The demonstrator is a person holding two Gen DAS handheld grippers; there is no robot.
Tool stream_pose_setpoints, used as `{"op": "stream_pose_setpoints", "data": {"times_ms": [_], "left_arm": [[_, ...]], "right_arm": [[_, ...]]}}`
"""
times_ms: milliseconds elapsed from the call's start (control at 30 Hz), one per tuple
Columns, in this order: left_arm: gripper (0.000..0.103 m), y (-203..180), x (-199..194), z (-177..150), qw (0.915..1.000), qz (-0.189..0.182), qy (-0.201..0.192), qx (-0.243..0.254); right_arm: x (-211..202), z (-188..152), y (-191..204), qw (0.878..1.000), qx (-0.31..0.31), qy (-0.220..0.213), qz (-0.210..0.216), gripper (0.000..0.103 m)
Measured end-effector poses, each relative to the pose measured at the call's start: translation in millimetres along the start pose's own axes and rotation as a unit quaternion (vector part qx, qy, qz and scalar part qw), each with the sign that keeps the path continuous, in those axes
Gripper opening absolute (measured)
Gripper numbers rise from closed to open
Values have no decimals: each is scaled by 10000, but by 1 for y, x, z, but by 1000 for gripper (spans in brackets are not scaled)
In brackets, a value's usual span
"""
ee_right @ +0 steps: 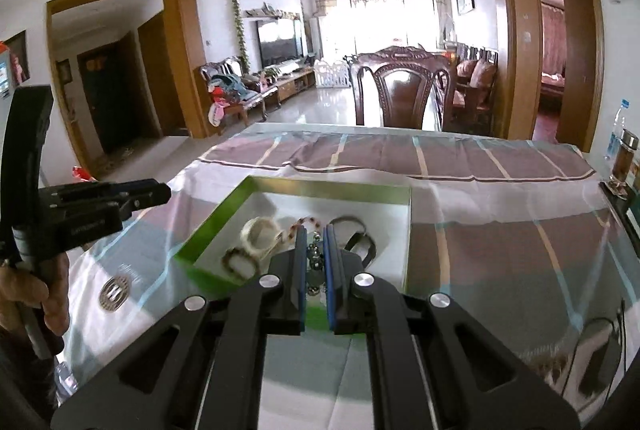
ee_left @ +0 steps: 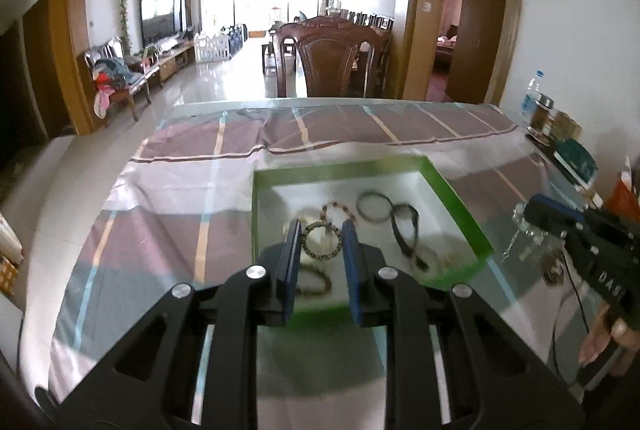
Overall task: Organize jewelry
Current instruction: 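Carry the ring and charm cluster over the green box with both tools, then open both tools to drop the ring and charms into the box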
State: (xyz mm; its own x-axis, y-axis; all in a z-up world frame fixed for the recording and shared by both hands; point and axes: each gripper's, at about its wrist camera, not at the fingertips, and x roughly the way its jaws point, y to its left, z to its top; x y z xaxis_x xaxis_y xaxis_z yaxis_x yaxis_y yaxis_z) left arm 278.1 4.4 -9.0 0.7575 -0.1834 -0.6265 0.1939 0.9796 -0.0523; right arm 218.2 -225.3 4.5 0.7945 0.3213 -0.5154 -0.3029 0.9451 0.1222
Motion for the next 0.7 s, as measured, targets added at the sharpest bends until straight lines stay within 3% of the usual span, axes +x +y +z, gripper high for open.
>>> {"op": "stream_pose_setpoints", "data": {"times_ms": [200,400,433,467,500,533,567,633,700], "left_arm": [[21,17,82,38,9987,159,437,-186],[21,30,143,40,9950,372,860,-332],[27,32,150,39,9944,382,919,-368],[39,35,155,36,9939,402,951,-395],[72,35,157,34,9937,450,944,-399],[93,37,153,29,9948,577,743,-383],[95,37,147,27,9954,668,576,-376],[95,40,131,19,9954,764,408,-400],[97,43,110,11,9961,621,376,-494]], "right_arm": [[58,13,-21,9991,152,331,-197,8],[105,12,-47,9965,334,612,-460,8],[111,11,-51,9959,343,656,-517,8],[116,9,-54,9951,348,736,-561,14],[118,8,-56,9947,365,750,-595,25],[115,6,-58,9944,412,697,-677,57],[107,4,-59,9946,457,529,-772,81],[83,1,-58,9948,495,119,-887,86],[55,-3,-56,9949,597,-155,-801,92]]}}
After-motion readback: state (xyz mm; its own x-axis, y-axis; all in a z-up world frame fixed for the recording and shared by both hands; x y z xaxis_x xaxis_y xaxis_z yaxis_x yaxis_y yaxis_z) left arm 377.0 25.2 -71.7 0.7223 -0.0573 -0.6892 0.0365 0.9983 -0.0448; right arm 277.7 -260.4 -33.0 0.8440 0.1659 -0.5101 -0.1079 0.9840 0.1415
